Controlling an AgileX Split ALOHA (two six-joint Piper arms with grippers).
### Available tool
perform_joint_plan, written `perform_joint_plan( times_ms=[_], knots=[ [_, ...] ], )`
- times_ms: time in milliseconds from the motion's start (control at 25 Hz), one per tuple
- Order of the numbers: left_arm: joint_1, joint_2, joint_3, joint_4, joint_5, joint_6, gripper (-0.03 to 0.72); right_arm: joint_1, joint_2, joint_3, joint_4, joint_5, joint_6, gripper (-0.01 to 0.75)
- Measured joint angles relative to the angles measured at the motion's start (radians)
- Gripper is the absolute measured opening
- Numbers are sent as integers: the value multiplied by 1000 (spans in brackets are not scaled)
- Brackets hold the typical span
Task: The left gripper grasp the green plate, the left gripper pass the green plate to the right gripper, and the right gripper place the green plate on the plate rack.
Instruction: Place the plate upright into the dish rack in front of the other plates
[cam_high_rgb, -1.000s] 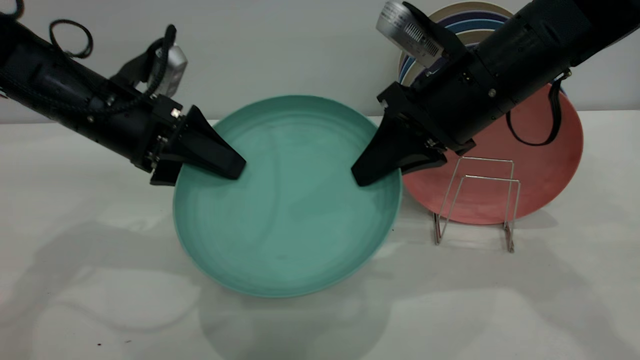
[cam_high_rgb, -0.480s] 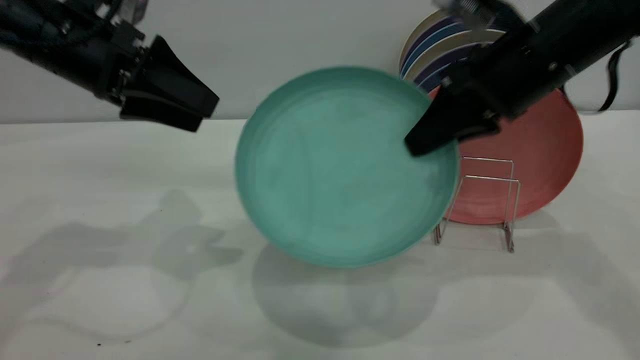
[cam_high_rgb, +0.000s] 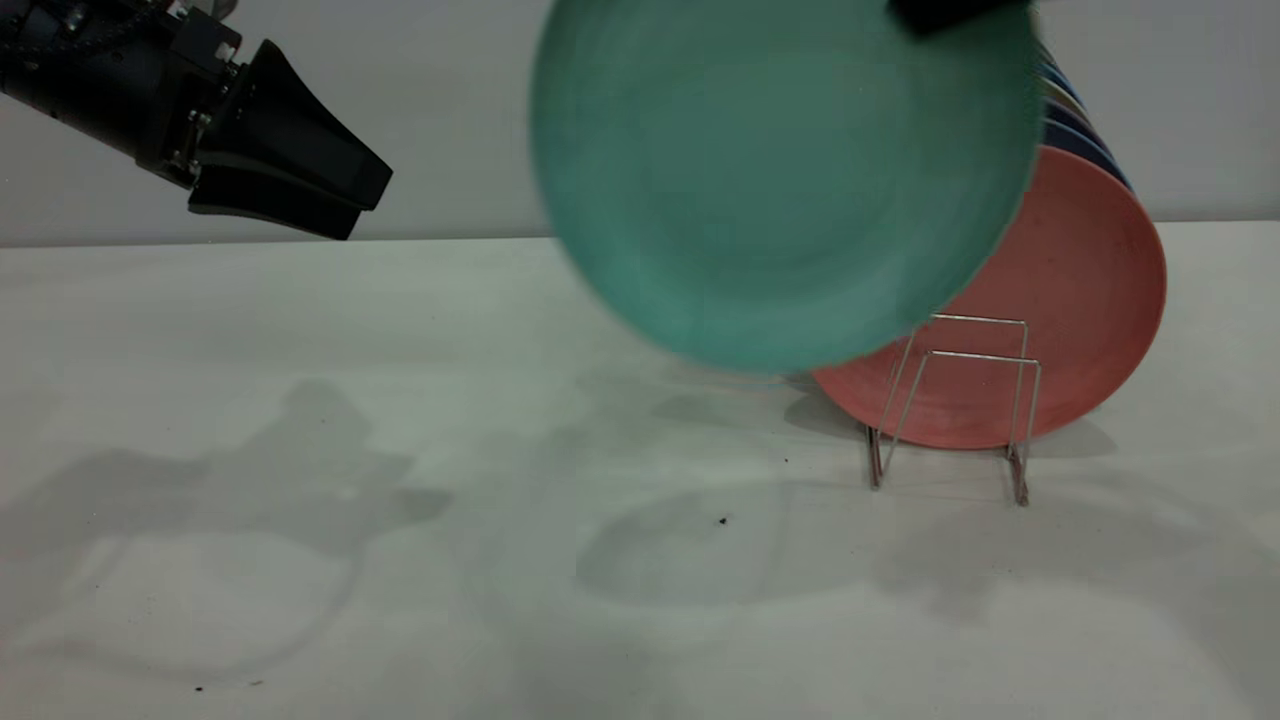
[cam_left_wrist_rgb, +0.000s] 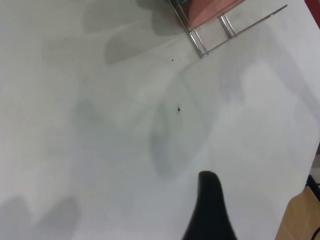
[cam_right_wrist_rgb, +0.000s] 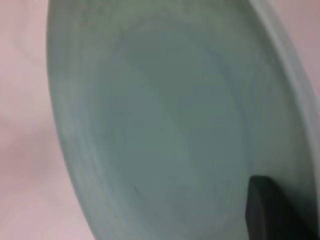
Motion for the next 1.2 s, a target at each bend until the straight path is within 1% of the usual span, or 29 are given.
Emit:
perform_joint_plan(
  times_ms=[120, 240, 320, 520, 720, 1000, 1200],
  knots=[
    [-1, 0, 0, 0, 0, -1, 589, 0, -8, 8, -72, -132, 17, 54],
    [-1, 0, 0, 0, 0, -2, 589, 0, -6, 50, -105, -268, 29, 54],
    [-1, 0, 0, 0, 0, -4, 589, -6, -6, 83, -105, -322, 29, 54],
    [-1, 0, 0, 0, 0, -8, 589, -25, -6, 162, -100, -368, 32, 54],
    [-1, 0, 0, 0, 0, -9, 589, -30, -6, 171, -63, -419, 33, 54],
    [-1, 0, 0, 0, 0, -9, 589, -31, -8, 173, -37, -425, 34, 54],
    [-1, 0, 0, 0, 0, -9, 589, -31, -9, 231, -22, -439, 57, 54]
  ],
)
